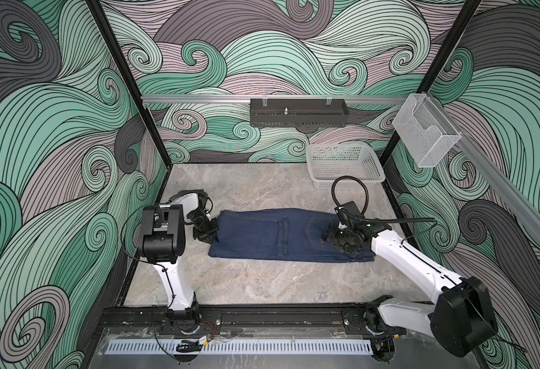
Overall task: Fold and stack the trousers
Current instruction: Fold the trousers at the center of the table.
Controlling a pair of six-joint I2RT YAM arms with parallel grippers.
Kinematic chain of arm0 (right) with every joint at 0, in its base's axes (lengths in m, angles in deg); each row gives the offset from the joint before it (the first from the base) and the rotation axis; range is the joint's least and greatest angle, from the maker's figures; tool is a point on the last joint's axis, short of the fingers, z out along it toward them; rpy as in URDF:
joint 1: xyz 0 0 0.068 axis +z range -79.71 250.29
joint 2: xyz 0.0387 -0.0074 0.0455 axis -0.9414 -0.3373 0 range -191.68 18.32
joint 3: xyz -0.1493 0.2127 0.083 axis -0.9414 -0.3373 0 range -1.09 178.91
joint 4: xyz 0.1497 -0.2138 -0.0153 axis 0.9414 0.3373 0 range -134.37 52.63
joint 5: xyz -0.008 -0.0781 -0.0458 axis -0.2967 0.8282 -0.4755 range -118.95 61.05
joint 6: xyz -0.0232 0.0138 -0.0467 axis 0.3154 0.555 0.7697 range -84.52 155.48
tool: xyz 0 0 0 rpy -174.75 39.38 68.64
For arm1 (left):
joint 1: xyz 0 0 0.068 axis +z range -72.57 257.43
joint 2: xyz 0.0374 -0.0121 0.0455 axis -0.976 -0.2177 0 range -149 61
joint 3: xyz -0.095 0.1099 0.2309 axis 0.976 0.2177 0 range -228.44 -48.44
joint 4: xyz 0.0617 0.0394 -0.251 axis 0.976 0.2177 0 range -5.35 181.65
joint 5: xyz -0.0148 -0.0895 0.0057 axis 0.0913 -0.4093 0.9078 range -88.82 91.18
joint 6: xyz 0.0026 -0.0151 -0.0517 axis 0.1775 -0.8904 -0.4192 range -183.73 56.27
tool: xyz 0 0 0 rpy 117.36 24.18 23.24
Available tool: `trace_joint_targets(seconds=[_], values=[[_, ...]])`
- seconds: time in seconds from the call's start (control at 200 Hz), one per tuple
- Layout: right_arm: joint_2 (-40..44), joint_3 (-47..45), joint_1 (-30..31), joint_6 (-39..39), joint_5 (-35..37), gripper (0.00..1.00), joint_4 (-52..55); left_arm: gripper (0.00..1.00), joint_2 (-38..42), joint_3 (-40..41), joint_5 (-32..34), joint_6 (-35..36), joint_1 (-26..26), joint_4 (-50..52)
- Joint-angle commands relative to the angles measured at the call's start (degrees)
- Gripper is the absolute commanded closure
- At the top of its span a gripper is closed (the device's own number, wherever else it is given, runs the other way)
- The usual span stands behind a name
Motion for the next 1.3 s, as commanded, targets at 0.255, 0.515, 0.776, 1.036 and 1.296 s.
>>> trace_joint_targets(seconds=[0.255,0.515,0.776,1.036,1.296], values=[[2.58,-0.11,-4.51,0.67,-1.74,0.3,0.99,1.0,3.66,-0.27,1.62,-0.41,0.93,0.05],[4.6,-0.66,-10.4,2.39,-2.34,0.3,2.21,1.0,5.53,-1.52,4.85,-1.35,4.1,1.08],[3.17,-1.05,-16.32,4.45,-3.09,0.3,2.2,1.0,6.59,-4.94,14.35,-1.25,7.31,5.03],[0.76,-2.74,-18.98,5.68,-4.7,0.29,0.91,1.0,8.2,-7.81,19.42,-1.12,13.37,6.41],[-1.29,-4.55,-19.18,6.04,-7.34,0.29,-1.93,1.0,11.85,-6.06,12.12,-0.89,14.46,4.44]])
